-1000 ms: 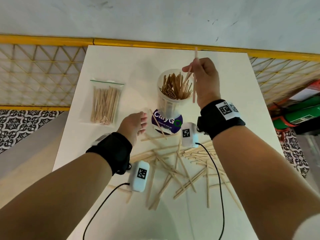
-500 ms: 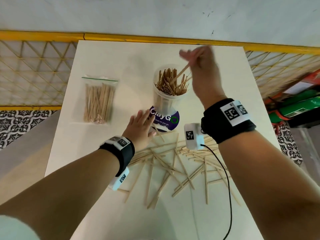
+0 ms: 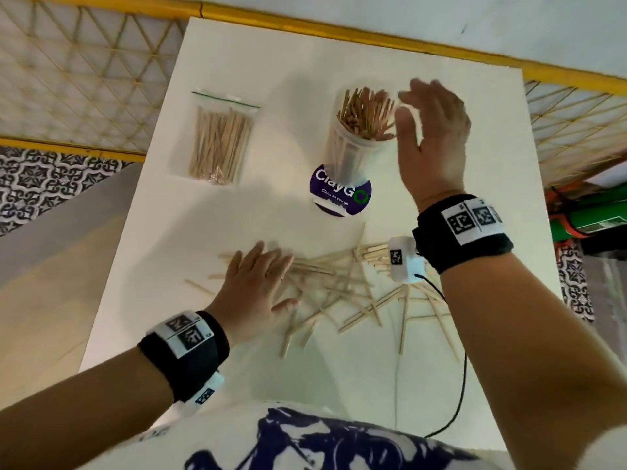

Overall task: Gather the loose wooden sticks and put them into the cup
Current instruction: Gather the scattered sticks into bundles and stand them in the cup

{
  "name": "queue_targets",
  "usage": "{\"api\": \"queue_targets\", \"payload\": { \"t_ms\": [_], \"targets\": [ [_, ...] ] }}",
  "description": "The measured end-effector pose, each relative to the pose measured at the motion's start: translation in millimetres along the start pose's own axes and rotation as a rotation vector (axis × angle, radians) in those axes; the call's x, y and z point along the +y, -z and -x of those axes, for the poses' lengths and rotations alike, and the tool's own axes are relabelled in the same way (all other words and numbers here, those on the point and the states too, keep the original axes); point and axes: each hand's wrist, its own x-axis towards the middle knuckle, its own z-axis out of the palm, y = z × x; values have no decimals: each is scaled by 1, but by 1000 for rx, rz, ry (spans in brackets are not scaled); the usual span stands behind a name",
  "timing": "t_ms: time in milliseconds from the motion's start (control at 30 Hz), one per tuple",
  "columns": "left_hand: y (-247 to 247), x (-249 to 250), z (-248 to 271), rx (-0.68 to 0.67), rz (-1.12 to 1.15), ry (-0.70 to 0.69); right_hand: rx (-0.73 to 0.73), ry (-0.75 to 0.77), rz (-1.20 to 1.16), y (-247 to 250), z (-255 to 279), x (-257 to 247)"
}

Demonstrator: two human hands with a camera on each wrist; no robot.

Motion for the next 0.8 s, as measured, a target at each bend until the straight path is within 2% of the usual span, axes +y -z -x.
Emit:
{"api": "queue_targets", "payload": {
  "t_ms": [33,67,133,167,233,300,367,433,500,567,633,700,733,800],
  "targets": [
    [-5,-6,9,-26,7,54,49,-143,-24,2,12,10],
    [-10,-14,15,-56,14,95,22,-284,-27,0,26,22],
    [-17,-26,27,-123,19,140,-234,-459,20,-7,66,37],
    [-20,-30,31,-154,17,141,-421,-472,63,-13,89,41],
    [-26,-31,33,-170,14,122,-743,-378,126,-25,136,37],
    [-31,-22,31,-127,45,91,-903,-301,116,-34,168,16],
    [-35,-3,22,-98,75,83,-946,-269,7,-34,184,-10],
    [-36,21,11,-62,126,97,-928,-249,-86,-27,189,-21],
    [-34,37,1,-10,183,112,-825,-284,-111,-11,190,-11],
    [-29,40,-2,-5,208,112,-712,-417,-25,17,197,16],
    [-21,26,4,-57,156,118,-706,-598,100,52,210,47],
    [-13,1,17,-186,95,96,-766,-737,165,79,226,68],
    [-11,-11,24,-244,72,66,-794,-772,173,87,232,70],
    [-9,-22,37,-322,21,0,-847,-741,172,82,247,73]
  ]
}}
